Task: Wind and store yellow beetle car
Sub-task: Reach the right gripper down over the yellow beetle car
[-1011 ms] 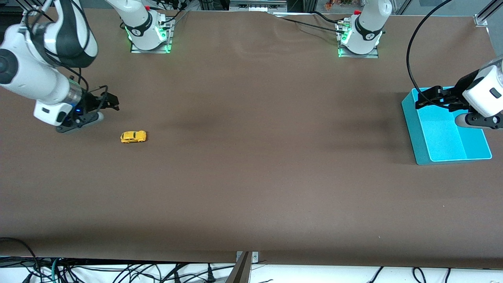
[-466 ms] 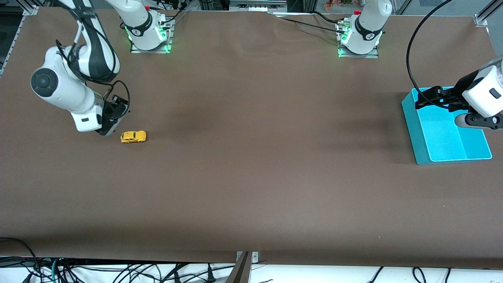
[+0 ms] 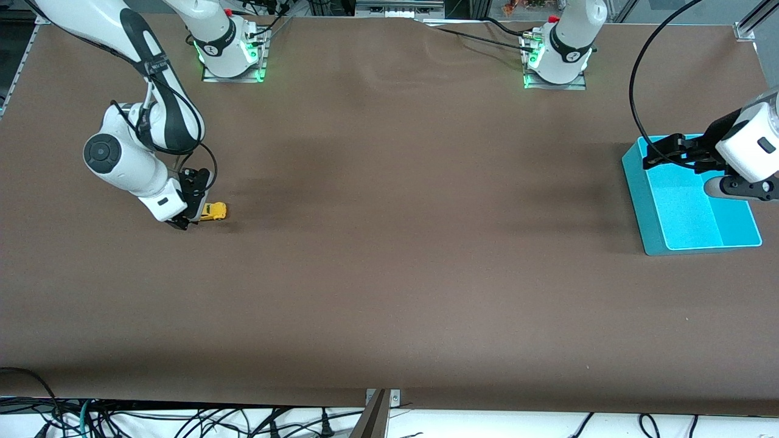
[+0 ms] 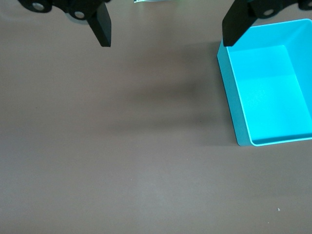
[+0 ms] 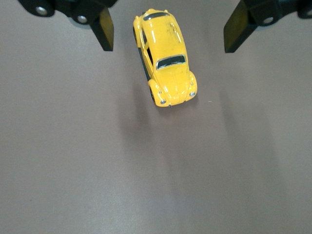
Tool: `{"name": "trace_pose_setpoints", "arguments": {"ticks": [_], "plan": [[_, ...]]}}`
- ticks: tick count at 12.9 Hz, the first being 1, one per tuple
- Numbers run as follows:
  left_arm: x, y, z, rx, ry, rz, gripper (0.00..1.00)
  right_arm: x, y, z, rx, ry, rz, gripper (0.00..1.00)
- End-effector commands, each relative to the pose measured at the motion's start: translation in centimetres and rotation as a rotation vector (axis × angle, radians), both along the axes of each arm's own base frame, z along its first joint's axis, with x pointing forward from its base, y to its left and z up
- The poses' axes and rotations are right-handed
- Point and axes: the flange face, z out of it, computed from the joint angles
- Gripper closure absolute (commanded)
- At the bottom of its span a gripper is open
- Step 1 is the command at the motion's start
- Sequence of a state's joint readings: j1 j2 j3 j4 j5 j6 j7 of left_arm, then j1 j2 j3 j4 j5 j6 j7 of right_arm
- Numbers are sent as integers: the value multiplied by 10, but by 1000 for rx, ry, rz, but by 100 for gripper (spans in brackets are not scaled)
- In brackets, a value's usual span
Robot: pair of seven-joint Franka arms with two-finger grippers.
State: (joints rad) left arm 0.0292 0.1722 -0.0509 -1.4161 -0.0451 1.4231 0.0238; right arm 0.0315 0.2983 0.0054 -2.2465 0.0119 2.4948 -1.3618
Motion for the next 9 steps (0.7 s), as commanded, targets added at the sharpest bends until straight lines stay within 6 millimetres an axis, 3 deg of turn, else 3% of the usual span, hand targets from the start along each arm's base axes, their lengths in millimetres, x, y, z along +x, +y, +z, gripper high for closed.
{"name": "trace_pose_setpoints", "arguments": {"ticks": [1, 6, 9], "plan": [[-1, -1, 3, -16, -1, 5, 0, -14, -2, -10, 0, -35, 27, 0], [-1, -3, 3, -17, 0, 5, 0, -23, -4, -19, 0, -63, 59, 2], [-1, -2, 3, -17, 0, 7, 0, -26, -4, -24, 0, -66, 62, 21]]}}
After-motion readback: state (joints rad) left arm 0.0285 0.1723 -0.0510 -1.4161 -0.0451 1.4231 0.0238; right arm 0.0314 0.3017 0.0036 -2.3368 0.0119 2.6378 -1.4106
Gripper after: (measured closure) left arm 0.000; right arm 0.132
